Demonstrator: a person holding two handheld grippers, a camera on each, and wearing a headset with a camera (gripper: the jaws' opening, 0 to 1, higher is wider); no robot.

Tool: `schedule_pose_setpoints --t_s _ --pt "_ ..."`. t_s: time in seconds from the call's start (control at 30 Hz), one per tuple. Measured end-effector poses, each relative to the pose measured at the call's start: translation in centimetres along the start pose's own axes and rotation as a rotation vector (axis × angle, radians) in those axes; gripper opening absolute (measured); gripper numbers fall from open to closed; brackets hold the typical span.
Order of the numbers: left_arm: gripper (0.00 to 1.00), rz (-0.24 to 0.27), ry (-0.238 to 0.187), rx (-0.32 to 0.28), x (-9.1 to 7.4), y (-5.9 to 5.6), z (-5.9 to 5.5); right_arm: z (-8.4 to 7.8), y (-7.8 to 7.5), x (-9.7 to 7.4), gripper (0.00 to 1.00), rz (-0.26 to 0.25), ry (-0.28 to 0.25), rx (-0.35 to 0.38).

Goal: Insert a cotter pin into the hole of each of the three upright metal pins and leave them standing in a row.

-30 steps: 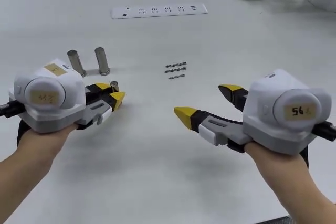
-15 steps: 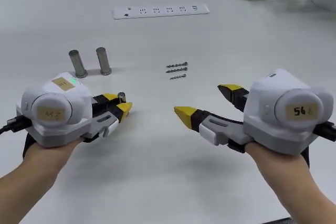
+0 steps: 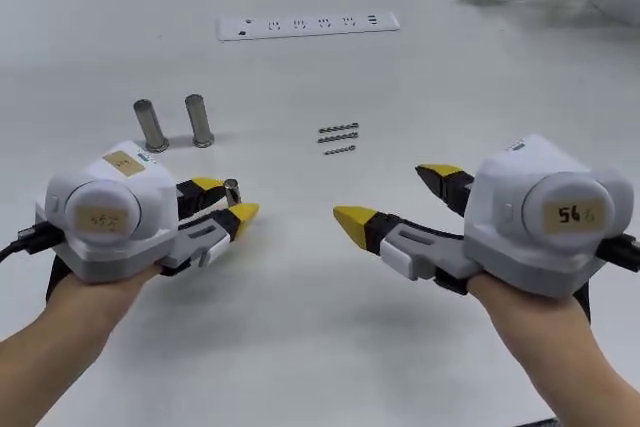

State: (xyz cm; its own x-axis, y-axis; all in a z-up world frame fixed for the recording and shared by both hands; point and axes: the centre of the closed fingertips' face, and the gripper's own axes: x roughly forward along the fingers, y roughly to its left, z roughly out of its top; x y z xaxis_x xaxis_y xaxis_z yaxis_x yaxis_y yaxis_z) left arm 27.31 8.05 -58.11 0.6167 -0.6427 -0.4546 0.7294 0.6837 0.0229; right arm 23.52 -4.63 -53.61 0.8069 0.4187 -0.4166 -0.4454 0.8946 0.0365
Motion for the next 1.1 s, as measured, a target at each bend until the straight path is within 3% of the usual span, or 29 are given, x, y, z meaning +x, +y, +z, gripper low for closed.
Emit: schedule_pose_setpoints --t_s 0.27,0.43,0.57,0.63,0.7,0.77,0.9,0.97,1.1 --pt "0.38 0.026 0.019 -0.042 -1.4 0.2 0.0 0.1 -0.6 -0.3 0.55 0.017 0.033 0.01" --pt "0.47 0.05 0.008 -0.085 -2.8 0.1 0.0 1.0 -0.9 0.1 0.51 0.087 0.068 -0.088" --pt "0.51 0.059 -0.017 -0.108 -3.9 -0.2 0.3 1.9 -1.2 0.5 0.49 0.146 0.104 -0.119" --pt "0.55 0.104 0.005 -0.019 -4.5 0.3 0.3 2.3 -1.4 0.8 0.48 0.174 0.127 -0.15" --pt "0.56 0.116 -0.011 -0.039 -4.9 0.1 0.5 2.6 -1.4 1.2 0.47 0.21 0.154 -0.173" --pt "0.58 0.123 -0.041 -0.116 -5.1 -0.1 1.0 2.6 -1.9 1.9 0.47 0.228 0.179 -0.169" --pt "0.61 0.128 -0.093 -0.121 -5.7 0.0 2.0 2.2 -1.6 2.4 0.42 0.304 0.262 -0.178" --pt "0.61 0.139 -0.11 -0.117 -6.1 0.2 2.6 2.6 -2.0 3.1 0.41 0.287 0.255 -0.192" --pt "0.66 0.143 -0.162 -0.14 -6.5 0.3 3.7 2.6 -2.3 3.8 0.39 0.314 0.289 -0.254"
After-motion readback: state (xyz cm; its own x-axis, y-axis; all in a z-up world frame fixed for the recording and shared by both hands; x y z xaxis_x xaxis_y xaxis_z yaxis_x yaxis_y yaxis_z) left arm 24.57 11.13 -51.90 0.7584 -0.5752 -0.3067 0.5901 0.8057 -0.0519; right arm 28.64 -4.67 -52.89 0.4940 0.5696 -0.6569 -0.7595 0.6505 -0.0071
